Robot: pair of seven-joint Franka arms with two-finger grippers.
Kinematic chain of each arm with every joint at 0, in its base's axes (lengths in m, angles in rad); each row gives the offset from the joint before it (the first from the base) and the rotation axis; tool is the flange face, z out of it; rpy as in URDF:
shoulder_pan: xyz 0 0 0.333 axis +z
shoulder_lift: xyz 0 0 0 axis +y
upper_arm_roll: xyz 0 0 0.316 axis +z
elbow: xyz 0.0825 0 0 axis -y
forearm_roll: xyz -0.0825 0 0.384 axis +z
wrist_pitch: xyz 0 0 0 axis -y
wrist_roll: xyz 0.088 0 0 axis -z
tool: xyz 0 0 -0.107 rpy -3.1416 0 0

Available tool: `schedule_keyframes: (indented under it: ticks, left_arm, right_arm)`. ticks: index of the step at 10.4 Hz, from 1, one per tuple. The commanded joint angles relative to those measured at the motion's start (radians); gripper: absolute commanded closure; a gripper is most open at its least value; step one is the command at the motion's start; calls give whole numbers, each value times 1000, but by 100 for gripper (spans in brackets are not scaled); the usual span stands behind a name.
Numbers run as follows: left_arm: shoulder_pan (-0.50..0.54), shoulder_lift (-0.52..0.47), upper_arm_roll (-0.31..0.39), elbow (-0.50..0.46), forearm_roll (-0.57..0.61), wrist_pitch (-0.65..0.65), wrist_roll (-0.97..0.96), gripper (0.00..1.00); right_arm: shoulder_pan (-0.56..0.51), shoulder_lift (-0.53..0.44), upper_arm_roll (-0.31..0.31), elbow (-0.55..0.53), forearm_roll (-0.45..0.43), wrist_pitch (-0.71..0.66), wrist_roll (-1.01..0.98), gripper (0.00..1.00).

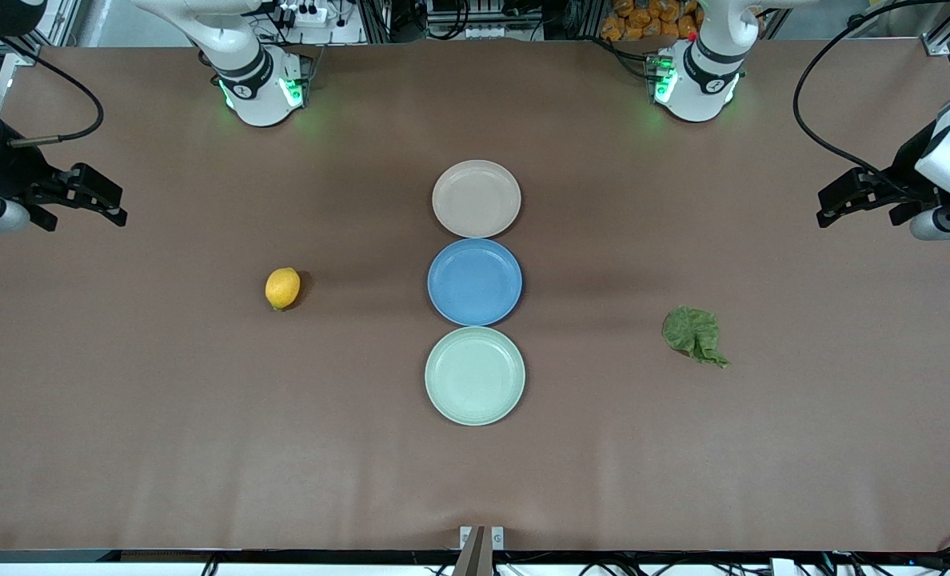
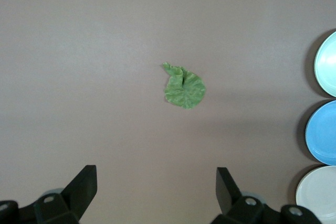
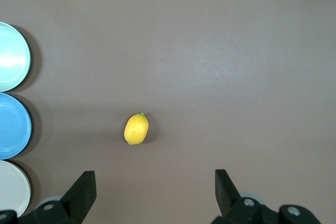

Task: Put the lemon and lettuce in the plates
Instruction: 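Move the right gripper toward the lemon while the left gripper approaches the lettuce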

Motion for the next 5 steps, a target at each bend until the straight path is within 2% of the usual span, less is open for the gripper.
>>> schedule_keyframes:
  ticks: [1,5]
  left_arm:
    - [5,-1,-4,-2,19,2,23,0]
    - [7,74,-8,-10,2,29,16,0]
  right_arm:
    - [-12,-10,6,3,14,-13,3,0]
    - [-11,0,8,-9,16,-6,3,0]
